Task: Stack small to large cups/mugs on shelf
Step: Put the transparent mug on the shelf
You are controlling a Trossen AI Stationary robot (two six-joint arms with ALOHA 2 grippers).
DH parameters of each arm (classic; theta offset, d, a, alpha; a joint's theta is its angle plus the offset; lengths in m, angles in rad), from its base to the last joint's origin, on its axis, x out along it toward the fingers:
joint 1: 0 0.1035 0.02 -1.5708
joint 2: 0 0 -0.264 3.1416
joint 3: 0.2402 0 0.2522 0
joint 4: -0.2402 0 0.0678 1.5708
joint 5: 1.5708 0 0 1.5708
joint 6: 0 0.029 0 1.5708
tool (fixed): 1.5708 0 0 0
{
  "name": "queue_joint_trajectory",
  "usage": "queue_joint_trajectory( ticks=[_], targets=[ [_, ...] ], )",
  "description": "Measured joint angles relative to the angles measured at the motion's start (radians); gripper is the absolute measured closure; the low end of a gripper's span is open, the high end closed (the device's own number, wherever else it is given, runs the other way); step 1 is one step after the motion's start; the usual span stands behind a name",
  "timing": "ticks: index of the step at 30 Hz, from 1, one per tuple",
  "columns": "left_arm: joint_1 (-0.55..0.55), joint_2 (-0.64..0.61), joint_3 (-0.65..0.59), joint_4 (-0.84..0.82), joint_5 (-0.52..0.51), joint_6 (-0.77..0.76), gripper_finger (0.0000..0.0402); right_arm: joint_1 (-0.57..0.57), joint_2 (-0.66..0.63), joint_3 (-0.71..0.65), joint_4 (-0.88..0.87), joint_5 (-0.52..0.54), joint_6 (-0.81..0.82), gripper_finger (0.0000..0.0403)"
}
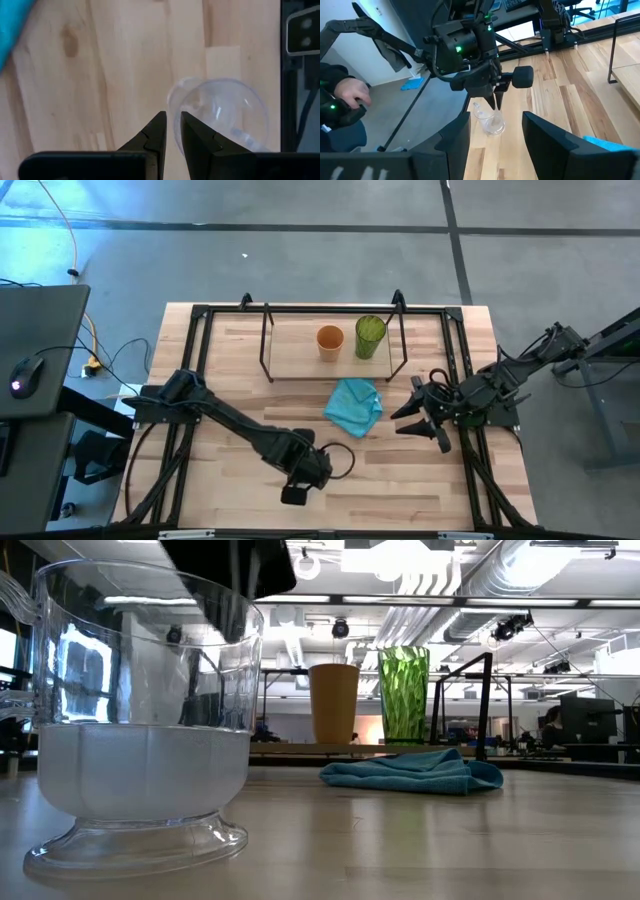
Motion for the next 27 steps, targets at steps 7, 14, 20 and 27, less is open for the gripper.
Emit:
queue_joint_trajectory(
  ticks=[7, 14, 20, 27],
  targets=[
    [-0.001, -0.001, 0.000, 0.000, 0.035, 0.009, 0.0355, 0.000, 0.033, 0.000, 0.002, 0.001, 0.000, 0.0231],
    [-0.001, -0.001, 0.000, -0.002, 0.022, 0.011, 0.0355, 0.000, 0.078, 0.000, 0.009, -0.013, -0.003, 0.0231],
    [0.000, 0.008, 0.000, -0.009, 0.022, 0.025, 0.0355, 0.000, 0.095, 0.000, 0.052, -0.044, -0.004, 0.0231],
    [0.000, 0.007, 0.000, -0.017, 0.013, 0.025, 0.0355, 0.000, 0.095, 0.000, 0.056, -0.044, -0.003, 0.0231]
  ],
)
